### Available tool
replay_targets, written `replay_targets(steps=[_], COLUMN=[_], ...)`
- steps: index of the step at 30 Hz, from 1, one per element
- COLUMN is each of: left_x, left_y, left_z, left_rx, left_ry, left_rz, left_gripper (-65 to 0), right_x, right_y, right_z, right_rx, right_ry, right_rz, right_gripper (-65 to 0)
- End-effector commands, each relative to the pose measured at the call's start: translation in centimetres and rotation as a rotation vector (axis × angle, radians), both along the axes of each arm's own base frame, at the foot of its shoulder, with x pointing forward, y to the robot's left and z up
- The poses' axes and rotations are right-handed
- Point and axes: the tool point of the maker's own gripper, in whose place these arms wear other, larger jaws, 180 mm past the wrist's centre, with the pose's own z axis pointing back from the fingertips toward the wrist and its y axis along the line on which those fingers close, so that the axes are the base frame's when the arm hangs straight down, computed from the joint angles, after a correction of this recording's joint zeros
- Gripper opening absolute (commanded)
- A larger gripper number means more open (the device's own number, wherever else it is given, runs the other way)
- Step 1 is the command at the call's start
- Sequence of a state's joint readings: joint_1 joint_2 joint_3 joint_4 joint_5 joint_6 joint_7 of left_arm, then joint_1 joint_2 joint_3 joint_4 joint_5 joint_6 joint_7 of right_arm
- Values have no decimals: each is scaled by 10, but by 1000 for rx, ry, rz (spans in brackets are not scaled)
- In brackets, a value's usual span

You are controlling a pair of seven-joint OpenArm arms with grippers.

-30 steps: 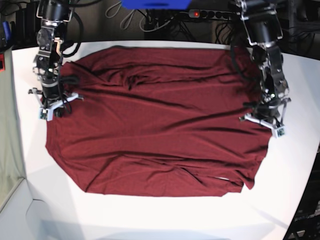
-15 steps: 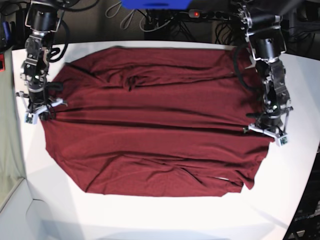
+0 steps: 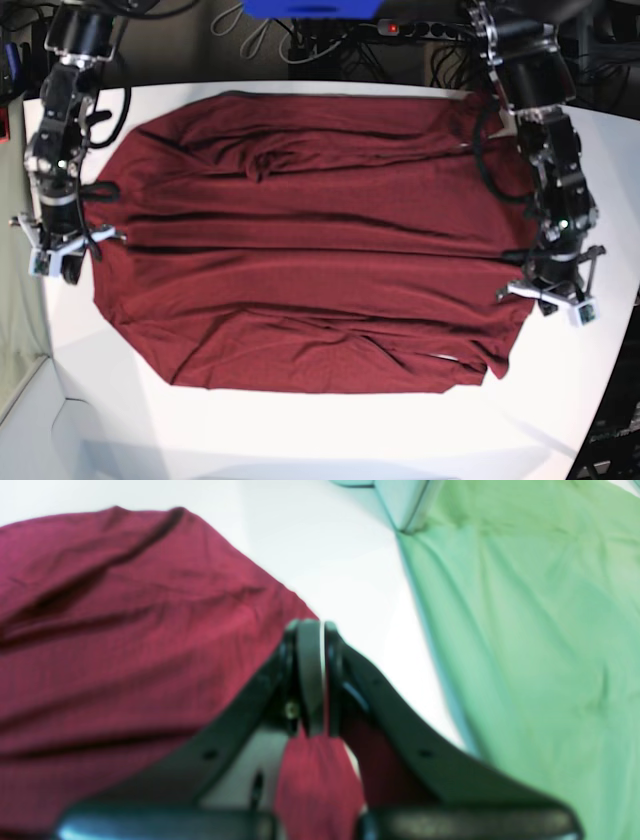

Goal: Layout the t-shirt on the table in an organized manner, then fold the t-shirt properly
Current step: 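Drag the held side edges toward the collar with both grippers, then pull the collar corners apart with both grippers to straighten the shirt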

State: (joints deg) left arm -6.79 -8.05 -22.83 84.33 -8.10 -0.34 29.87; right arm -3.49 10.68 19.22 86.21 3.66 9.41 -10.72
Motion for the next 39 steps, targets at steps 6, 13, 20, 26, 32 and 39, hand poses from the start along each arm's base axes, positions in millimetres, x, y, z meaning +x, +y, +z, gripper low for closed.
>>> replay_targets(steps=[6, 13, 20, 26, 32, 39], left_x=[-33, -95, -137, -178, -205, -212], left_y=[-31, -66, -85, -102, -98, -99], left_z=[12, -4, -34, -60, -70, -75], left_rx=[-46, -111, -134, -112, -115, -120], left_ry=[66, 197, 349, 513, 605, 631], left_rz=[-39, -64, -108, -197, -191, -194], left_gripper=[-648, -648, -648, -648, -646, -645], right_x=[-26, -57, -74, -80, -80, -80], right_y=[-8, -4, 2, 6, 6, 6], right_z=[16, -10, -26, -32, -33, -34], right_rx=[-9, 3, 25, 38, 38, 41], right_ry=[-56, 25, 66, 84, 86, 87], right_rz=[-50, -55, -61, -66, -66, -67], right_gripper=[-650, -650, -650, -650, -650, -650])
